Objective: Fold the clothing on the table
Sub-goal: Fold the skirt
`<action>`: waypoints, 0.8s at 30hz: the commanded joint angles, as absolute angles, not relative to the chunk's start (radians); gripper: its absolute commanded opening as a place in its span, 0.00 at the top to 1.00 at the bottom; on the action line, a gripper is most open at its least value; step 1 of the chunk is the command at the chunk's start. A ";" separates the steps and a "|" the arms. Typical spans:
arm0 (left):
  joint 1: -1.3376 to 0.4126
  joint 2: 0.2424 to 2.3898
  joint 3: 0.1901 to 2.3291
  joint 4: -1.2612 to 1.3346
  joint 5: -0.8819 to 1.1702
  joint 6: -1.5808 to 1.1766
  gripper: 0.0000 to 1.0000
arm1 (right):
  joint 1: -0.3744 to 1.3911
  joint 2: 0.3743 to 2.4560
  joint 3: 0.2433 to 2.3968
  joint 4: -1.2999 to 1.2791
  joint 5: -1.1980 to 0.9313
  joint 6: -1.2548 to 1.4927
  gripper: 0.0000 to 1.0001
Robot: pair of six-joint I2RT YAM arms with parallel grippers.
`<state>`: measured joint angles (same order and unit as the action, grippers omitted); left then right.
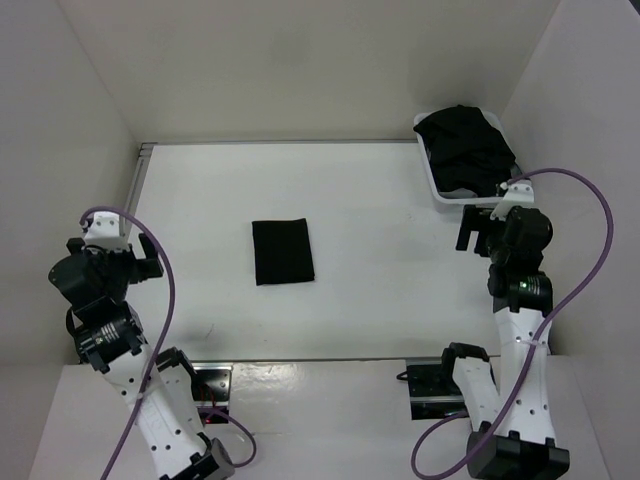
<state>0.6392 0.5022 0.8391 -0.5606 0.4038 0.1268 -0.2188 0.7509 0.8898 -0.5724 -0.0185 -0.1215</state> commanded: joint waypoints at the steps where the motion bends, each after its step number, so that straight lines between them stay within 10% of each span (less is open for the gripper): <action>1: 0.646 0.502 0.816 -0.518 0.422 0.135 0.00 | -0.225 0.691 0.876 -0.509 -0.055 -0.150 0.01; 24: 0.676 0.453 0.816 -0.518 0.457 0.140 0.00 | -0.206 0.649 0.867 -0.500 -0.083 -0.163 0.01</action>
